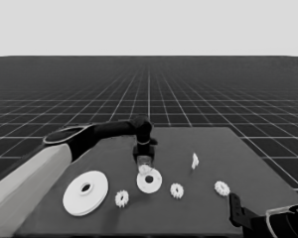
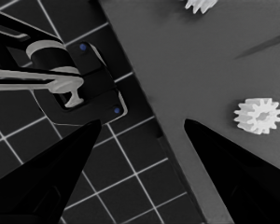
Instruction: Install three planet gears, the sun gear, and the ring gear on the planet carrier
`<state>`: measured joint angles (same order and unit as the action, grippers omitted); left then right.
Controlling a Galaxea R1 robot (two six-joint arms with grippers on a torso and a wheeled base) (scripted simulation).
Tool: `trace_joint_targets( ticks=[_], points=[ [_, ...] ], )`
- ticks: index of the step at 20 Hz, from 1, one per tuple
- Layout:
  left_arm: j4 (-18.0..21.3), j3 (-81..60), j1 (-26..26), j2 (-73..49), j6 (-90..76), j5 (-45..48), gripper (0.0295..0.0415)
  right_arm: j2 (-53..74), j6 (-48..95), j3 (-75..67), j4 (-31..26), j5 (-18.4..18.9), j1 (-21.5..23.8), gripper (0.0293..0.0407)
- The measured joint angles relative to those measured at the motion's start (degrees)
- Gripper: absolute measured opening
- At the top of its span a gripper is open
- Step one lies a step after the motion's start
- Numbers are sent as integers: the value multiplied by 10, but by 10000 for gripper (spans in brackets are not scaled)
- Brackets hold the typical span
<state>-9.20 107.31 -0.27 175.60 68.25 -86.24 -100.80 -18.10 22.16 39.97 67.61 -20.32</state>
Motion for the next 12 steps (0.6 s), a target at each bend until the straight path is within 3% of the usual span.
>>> trace_joint_targets(
  ticks=[6, 7, 8, 12],
  points=[
    [10, -2, -9, -1, 1, -3, 385, 0, 0, 0, 0, 0, 0, 385],
    [-9, -249, 0, -121, 137, -19, 385, 0, 0, 0, 0, 0, 0, 385],
    [-18, -361, 10, -183, 184, -29, 385, 0, 0, 0, 0, 0, 0, 385],
    [-30, -473, 22, -247, 224, -39, 385, 0, 0, 0, 0, 0, 0, 385]
  ],
)
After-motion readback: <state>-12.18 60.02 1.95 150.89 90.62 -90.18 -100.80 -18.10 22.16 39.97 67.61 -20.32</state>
